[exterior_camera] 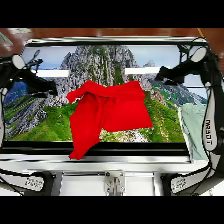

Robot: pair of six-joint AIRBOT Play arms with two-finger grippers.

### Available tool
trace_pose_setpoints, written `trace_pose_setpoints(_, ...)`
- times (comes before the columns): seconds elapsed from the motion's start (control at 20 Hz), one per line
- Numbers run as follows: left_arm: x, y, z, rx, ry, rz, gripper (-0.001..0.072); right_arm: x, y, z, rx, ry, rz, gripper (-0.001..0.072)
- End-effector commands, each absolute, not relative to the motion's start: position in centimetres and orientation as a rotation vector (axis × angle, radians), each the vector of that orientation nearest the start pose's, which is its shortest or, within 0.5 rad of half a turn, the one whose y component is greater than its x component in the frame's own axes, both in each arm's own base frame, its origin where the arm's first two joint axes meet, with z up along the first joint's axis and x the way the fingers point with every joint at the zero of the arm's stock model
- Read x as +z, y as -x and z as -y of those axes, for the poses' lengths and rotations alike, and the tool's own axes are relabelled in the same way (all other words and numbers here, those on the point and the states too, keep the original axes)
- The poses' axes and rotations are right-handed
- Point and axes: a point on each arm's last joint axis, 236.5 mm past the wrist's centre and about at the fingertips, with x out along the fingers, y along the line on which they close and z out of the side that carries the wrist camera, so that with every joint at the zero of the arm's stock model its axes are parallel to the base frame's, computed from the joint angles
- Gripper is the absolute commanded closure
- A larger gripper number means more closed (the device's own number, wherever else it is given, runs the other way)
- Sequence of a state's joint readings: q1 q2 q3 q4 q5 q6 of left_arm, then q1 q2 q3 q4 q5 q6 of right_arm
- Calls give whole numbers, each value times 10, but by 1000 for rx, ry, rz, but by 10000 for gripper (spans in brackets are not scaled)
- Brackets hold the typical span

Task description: Fold the shirts.

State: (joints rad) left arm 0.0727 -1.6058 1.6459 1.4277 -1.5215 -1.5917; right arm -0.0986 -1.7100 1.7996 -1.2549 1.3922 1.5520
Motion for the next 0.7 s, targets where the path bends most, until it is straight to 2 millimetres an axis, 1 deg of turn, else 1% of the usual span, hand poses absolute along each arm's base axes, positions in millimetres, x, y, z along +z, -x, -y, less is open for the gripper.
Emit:
trace_pose_setpoints(0.0,40,-364,-14,-88,281,-1599,102,46,-413,42,55,-226,-1525,94)
trace_pose_setpoints(0.1,23,-330,0,-135,384,-1634,102,37,-393,57,34,-296,-1572,94)
trace_pose_setpoints(0.15,8,-309,13,-174,430,-1664,102,31,-388,58,34,-330,-1576,94)
trace_pose_setpoints(0.25,-24,-268,39,-215,522,-1724,102,18,-383,53,51,-386,-1585,94)
trace_pose_setpoints(0.35,-52,-239,63,-245,624,-1745,102,6,-384,43,82,-415,-1584,94)
trace_pose_setpoints(0.45,-73,-217,82,-278,707,-1773,103,-1,-389,33,106,-440,-1564,94)
trace_pose_setpoints(0.5,-81,-211,87,-278,738,-1774,102,-4,-391,31,110,-446,-1555,94)
trace_pose_setpoints(0.65,-96,-206,95,-260,793,-1748,102,-7,-395,29,112,-455,-1543,94)
